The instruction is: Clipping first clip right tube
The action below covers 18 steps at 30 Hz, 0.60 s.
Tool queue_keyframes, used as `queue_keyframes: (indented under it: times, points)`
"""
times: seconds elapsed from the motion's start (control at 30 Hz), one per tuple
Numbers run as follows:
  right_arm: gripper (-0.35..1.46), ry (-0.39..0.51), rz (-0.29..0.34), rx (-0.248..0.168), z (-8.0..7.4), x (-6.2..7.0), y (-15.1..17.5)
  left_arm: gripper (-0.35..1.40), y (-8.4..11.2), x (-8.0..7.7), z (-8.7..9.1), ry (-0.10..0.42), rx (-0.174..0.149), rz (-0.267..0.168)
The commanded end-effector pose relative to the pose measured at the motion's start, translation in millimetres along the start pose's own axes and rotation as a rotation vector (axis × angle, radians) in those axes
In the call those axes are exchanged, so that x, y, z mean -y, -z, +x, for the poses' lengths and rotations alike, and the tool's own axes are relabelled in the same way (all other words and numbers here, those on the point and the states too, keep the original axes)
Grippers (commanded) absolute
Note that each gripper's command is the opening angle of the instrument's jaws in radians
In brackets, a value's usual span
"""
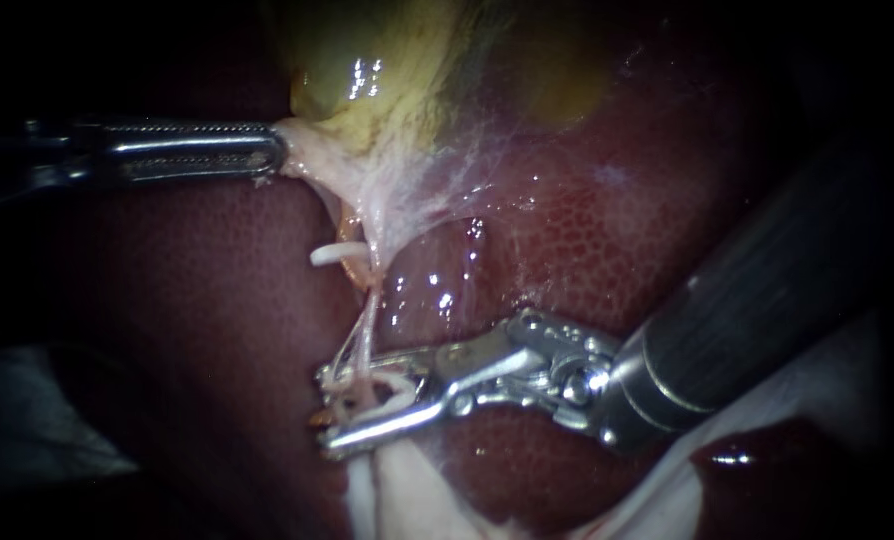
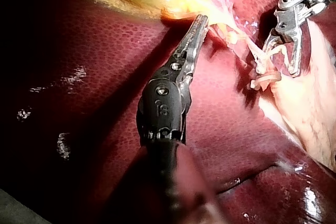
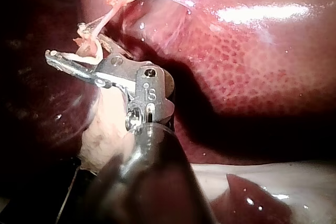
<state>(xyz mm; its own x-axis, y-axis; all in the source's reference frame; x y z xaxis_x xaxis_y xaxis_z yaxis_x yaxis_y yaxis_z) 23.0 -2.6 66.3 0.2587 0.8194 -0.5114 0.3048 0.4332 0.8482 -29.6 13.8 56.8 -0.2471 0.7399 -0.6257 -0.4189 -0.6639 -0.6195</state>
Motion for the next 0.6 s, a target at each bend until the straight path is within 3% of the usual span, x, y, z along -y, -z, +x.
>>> queue_keyframes:
  times: [0.03,0.6]
  points:
    - [0.47,-0.004,-0.001,0.001,0.0,0.0,0.1,-0.35,0.0,0.0,0.0,0.000,0.000,0.000]
    - [0.43,-0.004,0.002,0.002,-0.1,0.1,0.5,-0.35,0.0,0.0,0.0,0.000,0.000,0.000]
